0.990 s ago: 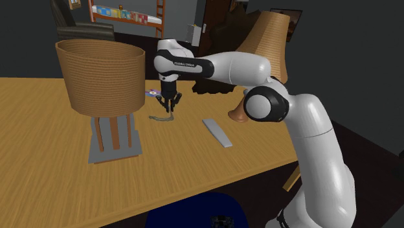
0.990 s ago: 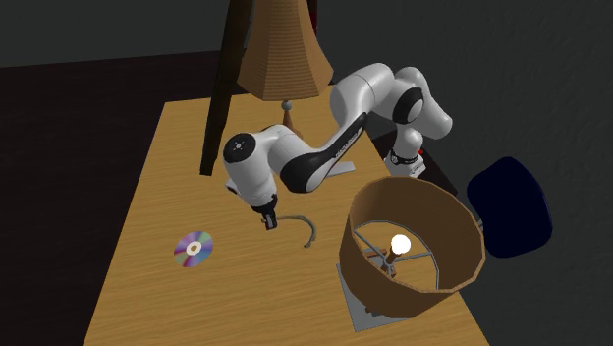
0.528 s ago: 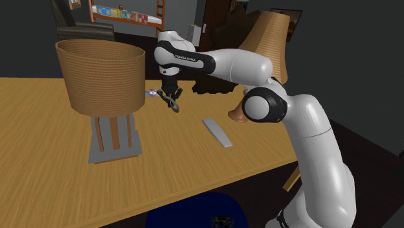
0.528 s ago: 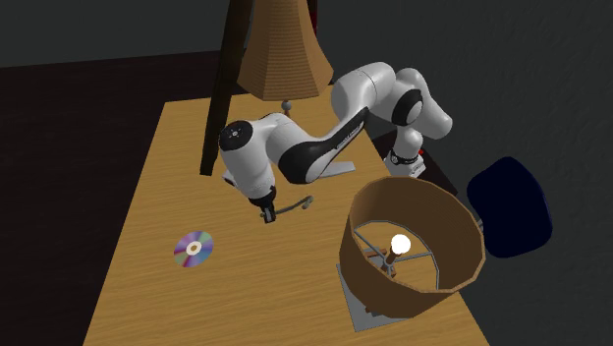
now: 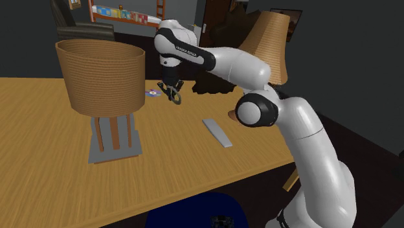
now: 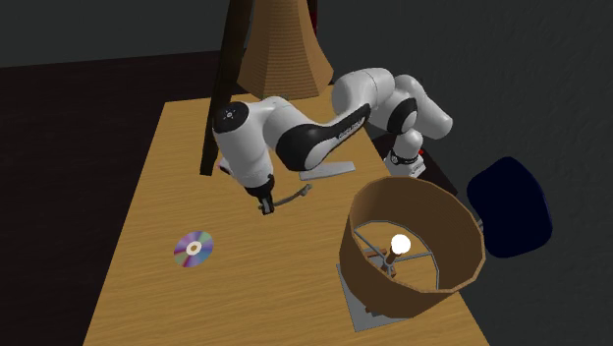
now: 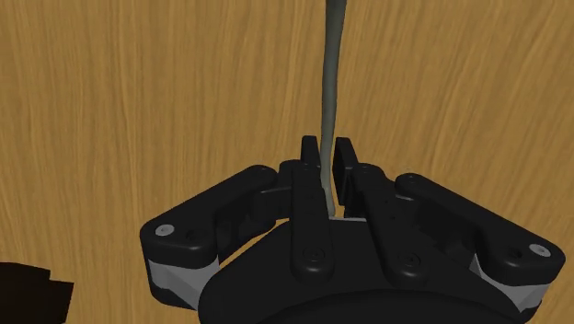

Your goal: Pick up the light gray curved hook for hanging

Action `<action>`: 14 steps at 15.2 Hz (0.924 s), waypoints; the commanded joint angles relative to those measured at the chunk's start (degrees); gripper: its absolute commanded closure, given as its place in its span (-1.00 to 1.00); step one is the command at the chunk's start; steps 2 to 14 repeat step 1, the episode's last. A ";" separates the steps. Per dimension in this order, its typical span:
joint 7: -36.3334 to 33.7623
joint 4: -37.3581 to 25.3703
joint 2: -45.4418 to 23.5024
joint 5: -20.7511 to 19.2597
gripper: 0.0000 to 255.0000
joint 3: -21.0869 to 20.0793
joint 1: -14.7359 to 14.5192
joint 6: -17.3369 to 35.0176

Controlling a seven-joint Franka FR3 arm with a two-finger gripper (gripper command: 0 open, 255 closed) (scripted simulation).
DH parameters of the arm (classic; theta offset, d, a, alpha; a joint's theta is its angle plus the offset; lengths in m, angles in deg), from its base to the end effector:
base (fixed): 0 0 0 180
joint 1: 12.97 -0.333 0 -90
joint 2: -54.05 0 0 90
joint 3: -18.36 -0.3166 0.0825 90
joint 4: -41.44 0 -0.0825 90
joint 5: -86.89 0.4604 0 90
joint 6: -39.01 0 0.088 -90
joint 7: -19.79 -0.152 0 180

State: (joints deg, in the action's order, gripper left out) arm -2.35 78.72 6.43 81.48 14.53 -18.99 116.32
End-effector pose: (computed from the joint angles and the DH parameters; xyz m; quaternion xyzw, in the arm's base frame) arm 0.8018 0.0996 0.4470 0.9900 -0.1232 -0.0575 0.0386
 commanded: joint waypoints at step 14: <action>0.08 -2.15 -0.95 -0.03 1.00 0.05 -0.12 -1.23</action>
